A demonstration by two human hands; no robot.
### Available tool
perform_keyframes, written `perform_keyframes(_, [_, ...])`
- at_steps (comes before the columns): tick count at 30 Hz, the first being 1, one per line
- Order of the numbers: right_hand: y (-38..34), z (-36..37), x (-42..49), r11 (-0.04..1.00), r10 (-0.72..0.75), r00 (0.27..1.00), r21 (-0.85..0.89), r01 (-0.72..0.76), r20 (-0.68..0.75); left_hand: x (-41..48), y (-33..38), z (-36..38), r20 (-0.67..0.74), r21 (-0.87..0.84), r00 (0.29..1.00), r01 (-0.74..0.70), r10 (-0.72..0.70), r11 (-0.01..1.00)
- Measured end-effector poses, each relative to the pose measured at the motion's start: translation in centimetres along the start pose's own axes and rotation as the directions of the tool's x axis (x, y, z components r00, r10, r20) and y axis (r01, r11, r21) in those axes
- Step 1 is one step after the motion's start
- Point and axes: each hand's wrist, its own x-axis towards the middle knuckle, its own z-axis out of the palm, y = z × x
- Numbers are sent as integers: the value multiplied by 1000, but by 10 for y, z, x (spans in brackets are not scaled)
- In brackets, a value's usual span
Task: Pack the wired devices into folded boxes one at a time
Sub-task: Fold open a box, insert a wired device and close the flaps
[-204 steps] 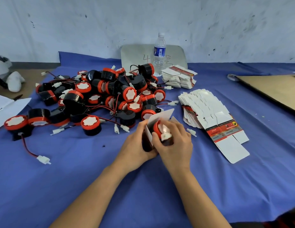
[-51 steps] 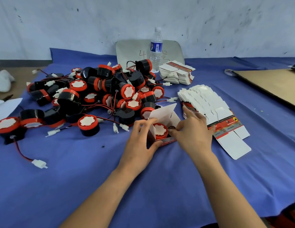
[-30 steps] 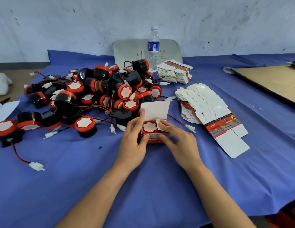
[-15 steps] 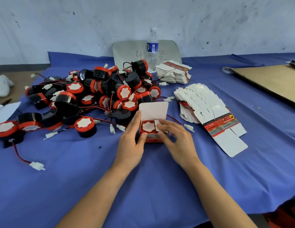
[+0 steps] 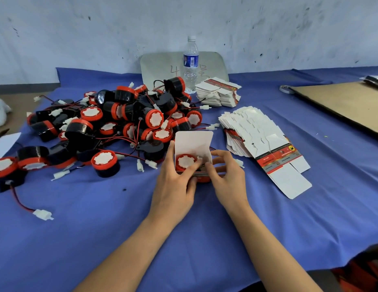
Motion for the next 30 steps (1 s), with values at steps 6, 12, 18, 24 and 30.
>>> perform_keyframes(6, [0, 2, 1, 1000, 27, 999, -12, -26, 21, 0, 1, 1, 76, -5, 996, 56, -56, 998])
perform_keyframes(12, [-2, 2, -1, 1000, 3, 1000, -26, -2, 25, 1, 13, 5, 107, 41, 966, 233, -236, 972])
perform_keyframes(18, [-2, 2, -1, 1000, 9, 999, -20, -8, 39, 5, 17, 7, 40, -45, 966, 257, -255, 965])
perform_keyframes(24, [-4, 2, -3, 1000, 10, 999, 0, -10, 42, 4, 17, 7, 4, -148, 971, 235, -238, 961])
perform_keyframes(30, [-6, 1, -3, 1000, 3, 999, 15, -4, 54, 2, 15, 11, -49, -169, 979, 187, -197, 968])
